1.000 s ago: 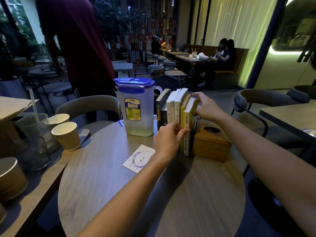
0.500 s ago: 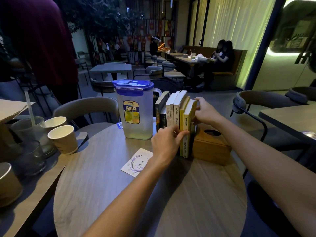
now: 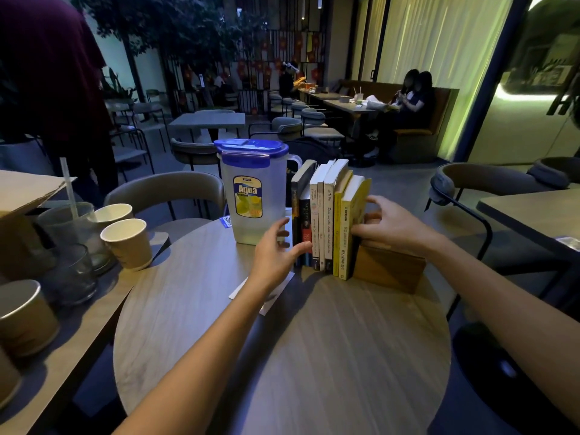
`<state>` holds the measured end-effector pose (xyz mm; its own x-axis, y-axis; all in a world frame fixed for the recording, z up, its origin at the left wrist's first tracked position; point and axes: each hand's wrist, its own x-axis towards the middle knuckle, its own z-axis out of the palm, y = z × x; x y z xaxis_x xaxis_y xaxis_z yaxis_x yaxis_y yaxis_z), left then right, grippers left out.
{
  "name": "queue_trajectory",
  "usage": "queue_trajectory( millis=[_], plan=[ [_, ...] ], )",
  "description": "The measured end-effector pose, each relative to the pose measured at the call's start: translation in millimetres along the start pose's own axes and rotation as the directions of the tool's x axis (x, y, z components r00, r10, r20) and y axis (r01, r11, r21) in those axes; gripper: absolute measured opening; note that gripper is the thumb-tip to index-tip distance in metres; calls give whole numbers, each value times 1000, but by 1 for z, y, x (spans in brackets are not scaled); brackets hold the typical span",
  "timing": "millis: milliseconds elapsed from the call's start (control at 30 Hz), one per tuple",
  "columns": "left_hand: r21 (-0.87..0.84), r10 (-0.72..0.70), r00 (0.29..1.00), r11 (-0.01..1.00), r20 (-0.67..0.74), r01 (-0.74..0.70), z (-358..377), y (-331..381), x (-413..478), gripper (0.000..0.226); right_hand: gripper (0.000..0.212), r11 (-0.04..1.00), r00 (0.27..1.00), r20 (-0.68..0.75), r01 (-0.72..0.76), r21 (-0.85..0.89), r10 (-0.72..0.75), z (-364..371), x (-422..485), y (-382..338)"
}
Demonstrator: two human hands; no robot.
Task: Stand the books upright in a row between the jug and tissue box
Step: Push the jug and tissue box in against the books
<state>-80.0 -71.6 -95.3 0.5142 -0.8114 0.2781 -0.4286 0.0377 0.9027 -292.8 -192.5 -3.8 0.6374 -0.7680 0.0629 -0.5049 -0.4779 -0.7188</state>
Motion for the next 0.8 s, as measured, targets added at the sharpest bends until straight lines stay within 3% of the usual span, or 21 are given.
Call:
queue_trajectory(
  millis=[100,200,433,600,800],
  plan=[
    [-57,22,1000,998,-10,-22,4,6,7,60,84,993,993,99,73,-93,-64,6,-4,-10],
    [-62,17,999,998,-43,-20,6,9,16,50,89,983,995,77,74,-167,-62,13,6,-6],
    [-41,15,999,999,-51,-18,5,7,24,49,84,979,998,65,33,-201,-20,16,25,6],
    [-38,28,998,999,-55,-30,5,8,27,48,115,989,991,130,-5,-145,24,13,30,5],
    [-65,40,999,997,-26,-42,2,4,31,46,125,998,986,166,-14,-65,24,12,34,8]
  ],
)
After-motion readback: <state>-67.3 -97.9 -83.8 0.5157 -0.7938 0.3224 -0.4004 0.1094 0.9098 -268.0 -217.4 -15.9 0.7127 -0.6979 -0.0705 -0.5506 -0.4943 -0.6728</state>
